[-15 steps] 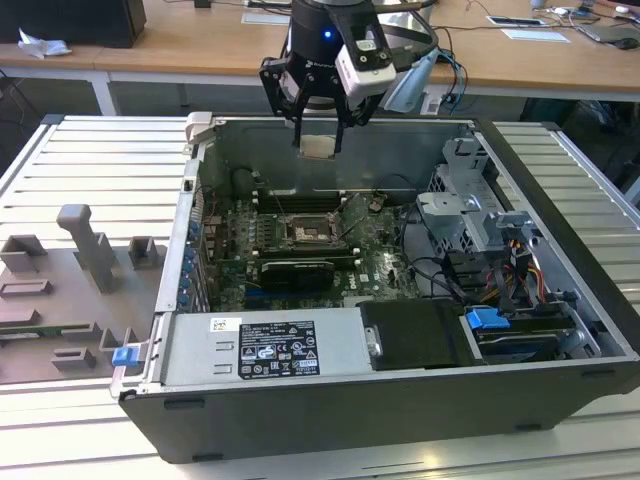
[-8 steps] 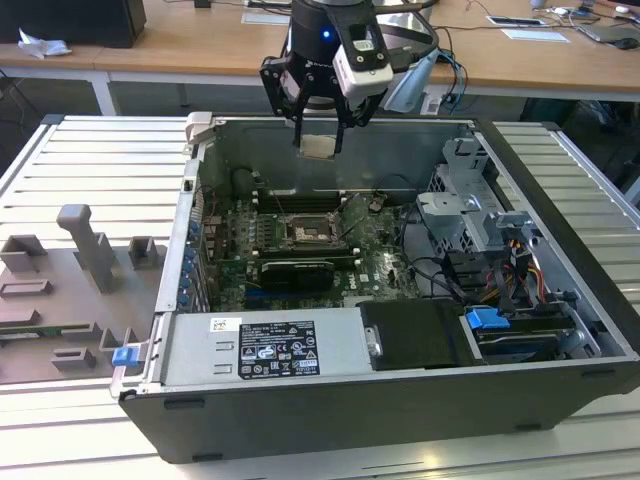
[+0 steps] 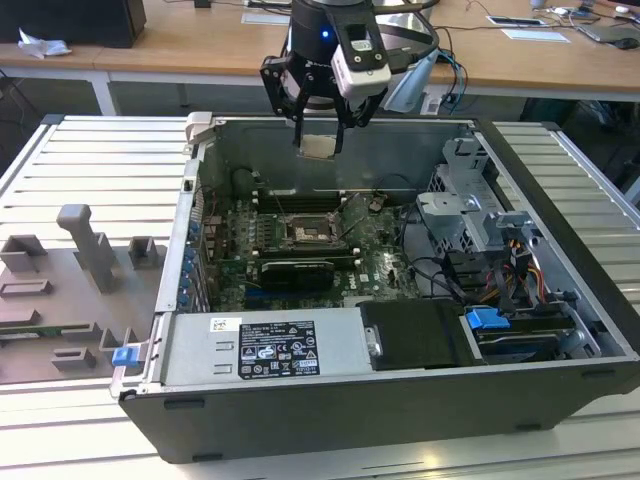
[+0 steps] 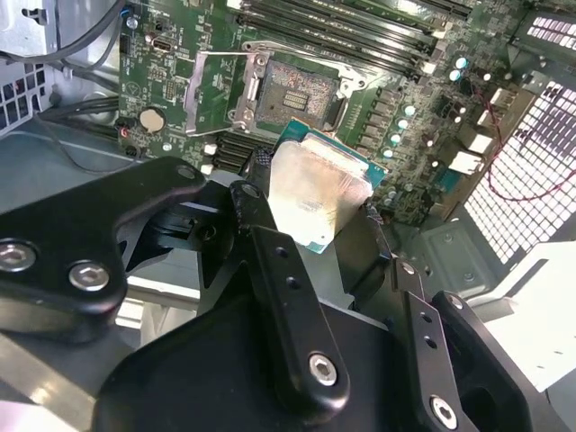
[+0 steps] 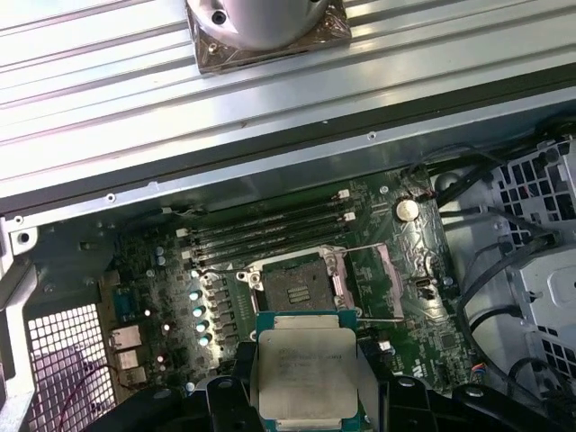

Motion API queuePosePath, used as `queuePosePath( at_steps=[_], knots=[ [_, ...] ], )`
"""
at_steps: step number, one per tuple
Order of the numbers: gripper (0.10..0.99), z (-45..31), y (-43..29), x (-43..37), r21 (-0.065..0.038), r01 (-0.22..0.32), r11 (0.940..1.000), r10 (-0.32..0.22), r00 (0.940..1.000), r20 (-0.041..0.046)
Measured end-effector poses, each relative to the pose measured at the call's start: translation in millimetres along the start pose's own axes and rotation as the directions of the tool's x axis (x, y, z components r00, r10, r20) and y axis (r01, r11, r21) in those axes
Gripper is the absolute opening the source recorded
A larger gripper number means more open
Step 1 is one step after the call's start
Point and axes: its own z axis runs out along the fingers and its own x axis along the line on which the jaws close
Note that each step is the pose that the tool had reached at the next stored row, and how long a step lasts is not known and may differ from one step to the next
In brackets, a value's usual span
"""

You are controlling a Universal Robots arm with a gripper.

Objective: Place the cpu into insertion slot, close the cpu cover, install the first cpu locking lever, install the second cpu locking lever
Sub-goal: 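Place the cpu into insertion slot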

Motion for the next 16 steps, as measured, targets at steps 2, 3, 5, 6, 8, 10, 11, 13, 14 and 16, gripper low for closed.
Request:
queuePosePath(
  at_steps=[2,3,5,6,8,10,11,13,14,16],
  knots=[
    [0.529,0.0,0.0,0.0,0.000,-0.004,1.0000,0.004,1.0000,0.0003],
    [0.529,0.0,0.0,0.0,0.000,-0.004,1.0000,0.004,1.0000,0.0004],
    [0.529,0.0,0.0,0.0,0.000,-0.006,1.0000,0.006,1.0000,0.0005],
    [0.529,0.0,0.0,0.0,0.000,-0.007,1.0000,0.007,1.0000,0.0006],
    [0.529,0.0,0.0,0.0,0.000,-0.011,0.9999,0.011,0.9999,0.0009],
    [0.529,0.0,0.0,0.0,-0.001,-0.025,0.9997,0.025,0.9997,0.0022],
    [0.529,0.0,0.0,0.0,-0.001,-0.036,0.9993,0.036,0.9993,0.0033],
    [0.529,0.0,0.0,0.0,-0.001,-0.054,0.9985,0.054,0.9985,0.0048],
    [0.529,0.1,0.0,0.0,-0.002,-0.066,0.9978,0.066,0.9978,0.0059],
    [0.529,0.1,0.0,0.0,-0.002,-0.096,0.9954,0.096,0.9954,0.0085]
  ],
)
